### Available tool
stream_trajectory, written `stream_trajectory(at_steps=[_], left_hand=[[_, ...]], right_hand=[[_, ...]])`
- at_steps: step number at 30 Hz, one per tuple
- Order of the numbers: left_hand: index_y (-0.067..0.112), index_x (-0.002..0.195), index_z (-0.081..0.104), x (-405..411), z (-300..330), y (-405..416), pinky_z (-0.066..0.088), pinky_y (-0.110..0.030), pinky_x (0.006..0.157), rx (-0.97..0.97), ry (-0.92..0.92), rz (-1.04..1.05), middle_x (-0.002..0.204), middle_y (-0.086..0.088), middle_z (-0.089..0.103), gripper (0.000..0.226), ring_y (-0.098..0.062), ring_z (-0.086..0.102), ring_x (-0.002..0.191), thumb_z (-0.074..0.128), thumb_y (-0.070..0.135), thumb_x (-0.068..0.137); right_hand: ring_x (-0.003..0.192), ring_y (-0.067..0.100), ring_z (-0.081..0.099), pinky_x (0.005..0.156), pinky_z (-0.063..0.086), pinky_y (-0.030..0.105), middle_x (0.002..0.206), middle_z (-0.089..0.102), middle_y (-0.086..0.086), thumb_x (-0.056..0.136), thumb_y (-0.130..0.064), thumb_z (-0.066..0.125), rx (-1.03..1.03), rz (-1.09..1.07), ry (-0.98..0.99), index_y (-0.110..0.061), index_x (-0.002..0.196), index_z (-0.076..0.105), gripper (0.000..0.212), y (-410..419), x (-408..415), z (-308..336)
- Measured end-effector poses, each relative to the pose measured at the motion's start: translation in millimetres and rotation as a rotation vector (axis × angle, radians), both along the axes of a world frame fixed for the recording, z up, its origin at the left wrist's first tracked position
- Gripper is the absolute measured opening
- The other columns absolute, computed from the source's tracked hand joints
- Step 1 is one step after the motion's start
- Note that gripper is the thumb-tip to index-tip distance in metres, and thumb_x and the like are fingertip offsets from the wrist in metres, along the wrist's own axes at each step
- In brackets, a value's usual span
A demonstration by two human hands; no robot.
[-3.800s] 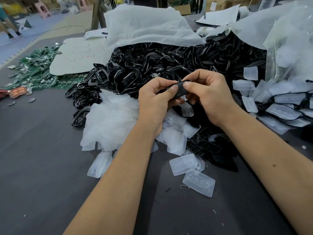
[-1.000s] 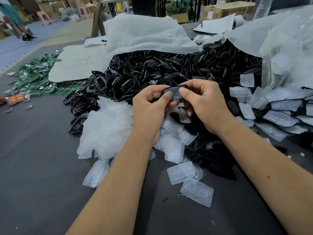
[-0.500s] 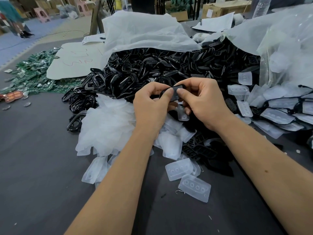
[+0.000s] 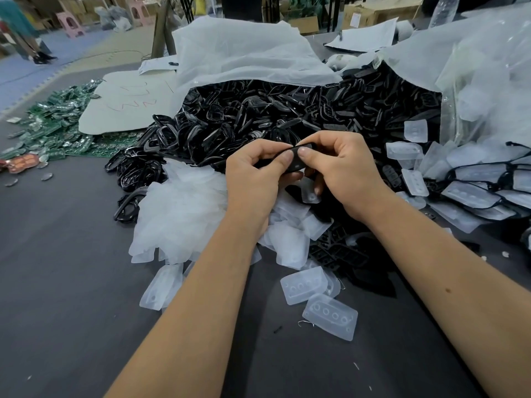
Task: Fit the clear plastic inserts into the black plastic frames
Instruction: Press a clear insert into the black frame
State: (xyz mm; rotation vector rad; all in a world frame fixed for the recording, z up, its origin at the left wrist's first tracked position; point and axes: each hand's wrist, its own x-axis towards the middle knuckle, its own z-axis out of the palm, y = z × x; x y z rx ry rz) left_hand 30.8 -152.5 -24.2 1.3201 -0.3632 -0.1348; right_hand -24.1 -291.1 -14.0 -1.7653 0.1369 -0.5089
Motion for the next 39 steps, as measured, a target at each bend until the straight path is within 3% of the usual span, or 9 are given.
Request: stream_trajectory(at_steps=[10, 16, 18, 20, 24, 31, 36, 39], left_hand=[[0.000, 0.096, 0.075, 0.2, 2.6, 0.7, 0.065, -0.035, 0.073, -0.027, 0.086, -0.009, 0.089, -0.018, 0.074, 0.017, -0.030, 0.075, 0.081, 0.063, -0.011, 0.095], [0.001, 0.096, 0.076, -1.1, 4.4, 0.3, 0.063, -0.031, 0.071, -0.015, 0.088, 0.014, 0.098, -0.028, 0.075, 0.018, -0.033, 0.075, 0.082, 0.062, -0.011, 0.097], [0.000, 0.096, 0.076, -1.0, 4.8, 0.8, 0.064, -0.030, 0.069, -0.021, 0.110, 0.027, 0.086, -0.020, 0.075, 0.017, -0.029, 0.075, 0.072, 0.062, -0.010, 0.097], [0.000, 0.097, 0.076, -0.4, 5.6, 1.8, 0.064, -0.030, 0.068, -0.041, 0.134, 0.028, 0.078, -0.014, 0.071, 0.017, -0.024, 0.073, 0.065, 0.063, -0.010, 0.096], [-0.003, 0.096, 0.077, 0.8, 10.0, 5.2, 0.061, -0.024, 0.067, -0.117, 0.189, 0.013, 0.085, -0.018, 0.075, 0.019, -0.021, 0.073, 0.068, 0.061, -0.014, 0.094], [-0.003, 0.096, 0.074, 0.3, 15.6, 9.0, 0.058, -0.020, 0.061, -0.156, 0.248, 0.003, 0.088, -0.011, 0.076, 0.019, -0.020, 0.073, 0.062, 0.061, -0.016, 0.093], [-0.003, 0.095, 0.074, 0.0, 17.6, 10.1, 0.054, -0.017, 0.055, -0.172, 0.288, -0.003, 0.094, -0.014, 0.075, 0.018, -0.019, 0.072, 0.058, 0.059, -0.014, 0.094], [-0.001, 0.093, 0.073, 1.9, 18.8, 9.4, 0.054, -0.016, 0.056, -0.242, 0.315, -0.024, 0.086, -0.009, 0.076, 0.016, -0.016, 0.072, 0.063, 0.062, 0.007, 0.102]], right_hand=[[0.038, 0.019, 0.050, 0.037, 0.044, 0.026, 0.072, 0.065, 0.021, 0.105, -0.002, 0.050, 0.058, 0.037, 0.024, -0.010, 0.092, 0.074, 0.028, 0.1, -0.3, 3.2], [0.041, 0.016, 0.055, 0.042, 0.047, 0.027, 0.065, 0.065, 0.011, 0.105, -0.007, 0.054, -0.050, -0.014, 0.035, -0.014, 0.096, 0.076, 0.025, -4.0, 1.8, -2.6], [0.048, 0.015, 0.060, 0.047, 0.050, 0.027, 0.072, 0.069, 0.007, 0.103, -0.011, 0.061, -0.116, -0.064, -0.011, -0.014, 0.101, 0.076, 0.016, -3.0, 1.3, -3.9], [0.071, 0.010, 0.065, 0.067, 0.054, 0.022, 0.093, 0.071, 0.002, 0.098, -0.013, 0.068, -0.347, -0.135, -0.116, -0.014, 0.109, 0.076, 0.013, -3.0, -1.4, -2.1], [0.099, 0.012, 0.062, 0.076, 0.040, 0.009, 0.110, 0.063, 0.003, 0.095, -0.016, 0.075, -0.598, -0.050, -0.223, -0.011, 0.110, 0.079, 0.017, -6.1, -5.9, 2.9], [0.109, 0.020, 0.059, 0.085, 0.044, 0.023, 0.112, 0.066, 0.001, 0.096, -0.016, 0.075, -0.681, 0.032, -0.203, -0.012, 0.109, 0.081, 0.015, -13.5, -8.9, 8.0], [0.105, 0.020, 0.055, 0.082, 0.045, 0.023, 0.107, 0.070, -0.003, 0.094, -0.012, 0.077, -0.747, 0.056, -0.210, -0.015, 0.104, 0.083, 0.013, -17.3, -9.9, 12.7], [0.100, 0.015, 0.060, 0.081, 0.045, 0.021, 0.100, 0.072, -0.004, 0.095, -0.009, 0.074, -0.547, 0.032, -0.178, -0.013, 0.101, 0.082, 0.010, -11.5, -6.8, 9.9]])
